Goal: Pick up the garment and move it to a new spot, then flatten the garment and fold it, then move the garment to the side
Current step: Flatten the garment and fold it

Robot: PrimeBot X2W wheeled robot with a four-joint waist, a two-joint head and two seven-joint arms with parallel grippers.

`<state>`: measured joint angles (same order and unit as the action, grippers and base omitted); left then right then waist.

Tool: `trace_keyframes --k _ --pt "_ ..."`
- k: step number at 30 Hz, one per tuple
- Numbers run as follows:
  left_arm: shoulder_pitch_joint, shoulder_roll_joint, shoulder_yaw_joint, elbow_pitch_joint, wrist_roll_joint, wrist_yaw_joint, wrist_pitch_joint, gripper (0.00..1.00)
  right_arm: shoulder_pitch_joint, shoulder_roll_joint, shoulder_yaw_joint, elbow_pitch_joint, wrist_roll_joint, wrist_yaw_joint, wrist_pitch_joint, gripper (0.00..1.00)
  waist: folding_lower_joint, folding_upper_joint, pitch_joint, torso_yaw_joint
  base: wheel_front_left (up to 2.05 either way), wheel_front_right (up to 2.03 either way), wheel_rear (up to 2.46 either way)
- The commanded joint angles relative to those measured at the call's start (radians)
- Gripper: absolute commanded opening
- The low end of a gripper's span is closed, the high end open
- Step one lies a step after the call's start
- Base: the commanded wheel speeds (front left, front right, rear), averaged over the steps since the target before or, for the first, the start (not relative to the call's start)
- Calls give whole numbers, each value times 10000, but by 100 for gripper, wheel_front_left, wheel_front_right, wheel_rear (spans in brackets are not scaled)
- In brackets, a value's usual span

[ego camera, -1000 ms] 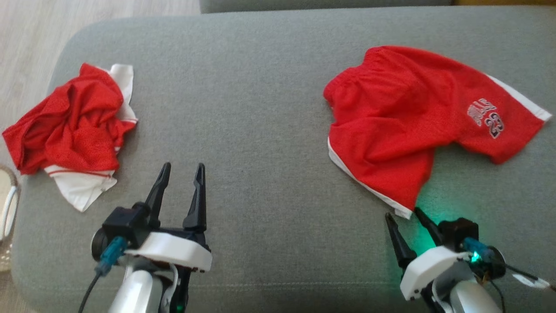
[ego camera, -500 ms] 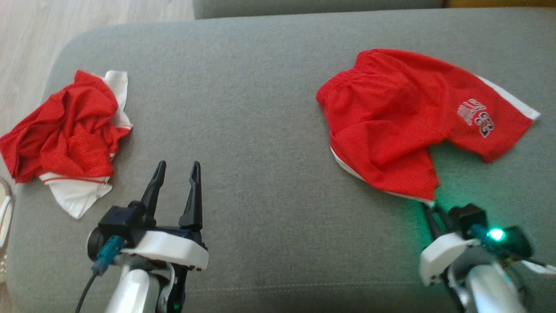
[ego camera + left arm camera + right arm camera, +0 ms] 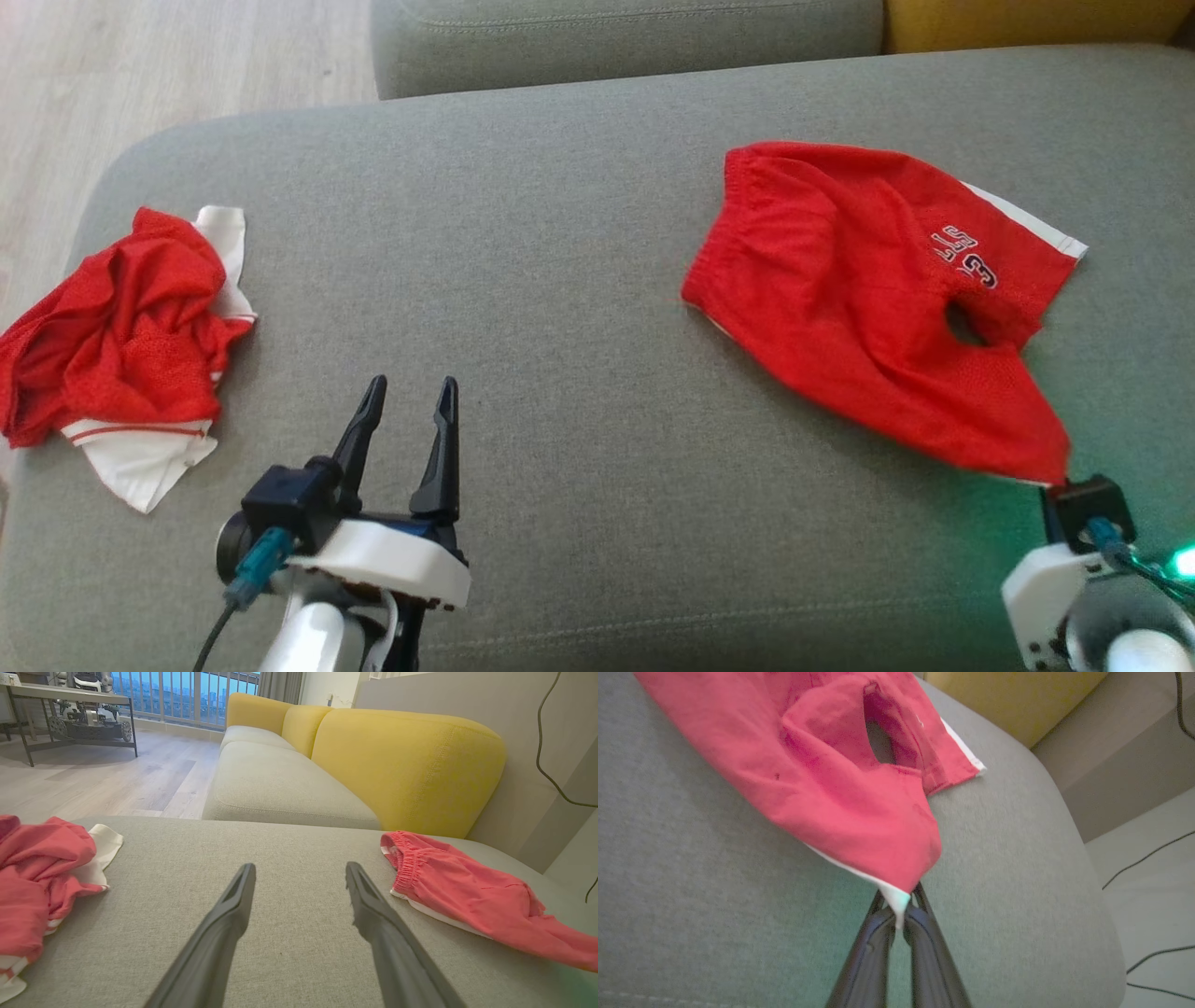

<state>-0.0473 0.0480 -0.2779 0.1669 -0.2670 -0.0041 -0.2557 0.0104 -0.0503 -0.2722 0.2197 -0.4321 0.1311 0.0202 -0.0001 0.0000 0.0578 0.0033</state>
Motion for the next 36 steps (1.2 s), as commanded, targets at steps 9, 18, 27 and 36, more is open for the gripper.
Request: trace_keyframes --k 9,18,27,36 --pt "-331 22 338 -235 100 -37 -61 100 -396 -4 -547 -84 106 -4 455 100 1 0 117 -128 0 0 0" --pt "-400 22 429 -232 148 -90 -61 100 -687 -1 -220 -947 1285 -4 -406 100 1 0 203 -290 0 0 0" --pt "-409 22 479 -255 190 -100 -61 100 -975 0 476 -2162 2507 -4 -1328 100 1 0 60 -414 0 0 0" --pt "-370 22 560 -616 1 -11 -61 100 -674 0 860 -1666 5006 -4 -2438 100 1 0 55 -432 0 0 0"
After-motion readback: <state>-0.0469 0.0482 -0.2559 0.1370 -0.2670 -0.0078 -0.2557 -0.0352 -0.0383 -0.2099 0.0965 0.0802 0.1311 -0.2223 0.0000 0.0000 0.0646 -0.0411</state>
